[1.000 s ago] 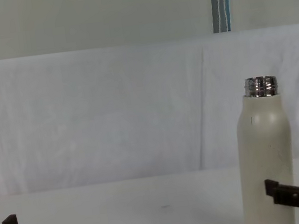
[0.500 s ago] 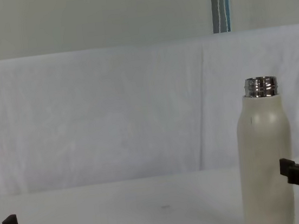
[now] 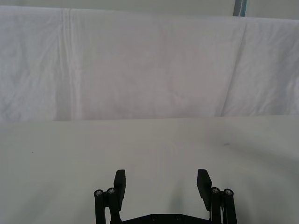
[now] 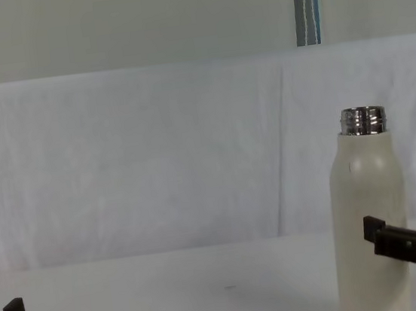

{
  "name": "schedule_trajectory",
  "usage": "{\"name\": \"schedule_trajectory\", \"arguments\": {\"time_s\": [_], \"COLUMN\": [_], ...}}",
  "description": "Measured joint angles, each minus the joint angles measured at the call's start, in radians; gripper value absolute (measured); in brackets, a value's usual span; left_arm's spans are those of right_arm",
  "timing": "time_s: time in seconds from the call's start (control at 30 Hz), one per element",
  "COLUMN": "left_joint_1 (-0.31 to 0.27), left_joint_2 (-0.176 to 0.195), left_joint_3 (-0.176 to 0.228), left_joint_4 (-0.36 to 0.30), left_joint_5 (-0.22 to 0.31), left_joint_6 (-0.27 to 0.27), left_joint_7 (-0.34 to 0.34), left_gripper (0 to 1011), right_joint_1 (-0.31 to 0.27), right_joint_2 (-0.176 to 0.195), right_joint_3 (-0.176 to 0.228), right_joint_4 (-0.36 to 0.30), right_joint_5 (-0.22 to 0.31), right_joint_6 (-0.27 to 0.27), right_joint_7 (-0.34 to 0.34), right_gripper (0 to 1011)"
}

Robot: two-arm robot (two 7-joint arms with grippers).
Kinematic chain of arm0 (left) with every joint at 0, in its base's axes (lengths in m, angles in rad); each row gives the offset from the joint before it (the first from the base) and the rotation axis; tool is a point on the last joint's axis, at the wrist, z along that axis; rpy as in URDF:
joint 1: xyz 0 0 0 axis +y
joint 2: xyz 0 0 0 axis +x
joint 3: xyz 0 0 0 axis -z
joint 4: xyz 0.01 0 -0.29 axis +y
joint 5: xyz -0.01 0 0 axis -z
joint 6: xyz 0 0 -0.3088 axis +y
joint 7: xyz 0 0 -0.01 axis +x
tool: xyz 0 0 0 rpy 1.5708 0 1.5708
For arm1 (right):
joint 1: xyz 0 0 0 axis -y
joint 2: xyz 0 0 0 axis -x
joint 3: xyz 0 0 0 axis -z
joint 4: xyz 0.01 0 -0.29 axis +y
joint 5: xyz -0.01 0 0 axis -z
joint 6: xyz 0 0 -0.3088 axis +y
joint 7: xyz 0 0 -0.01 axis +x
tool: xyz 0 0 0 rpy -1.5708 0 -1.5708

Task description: Grasp the thermos with one hand and pour water into the cup lid.

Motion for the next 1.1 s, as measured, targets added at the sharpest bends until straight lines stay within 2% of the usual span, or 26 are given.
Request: {"name": "schedule_trajectory", "arguments": {"time_s": [0.37, 1.1], "left_joint_1": [0.0, 0.0], "left_joint_2": [0.0, 0.0], "left_joint_3": [0.0, 0.0], "left_joint_4": [0.0, 0.0], "left_joint_5": [0.0, 0.0], "left_joint_6": [0.0, 0.0], "left_joint_7": [0.0, 0.0], "left_gripper": [1001, 1001], "right_joint_1": [-0.02, -0.026], "right_joint_2": [-0.015, -0.022], "right_joint_3": [-0.005, 0.001], "right_joint_4": [0.01, 0.025], "right_joint_5": [-0.059, -0.066], "right_joint_6": [-0.028, -0.046], "right_joint_7": [-0.015, 0.011], "right_gripper": [1001, 1001]}}
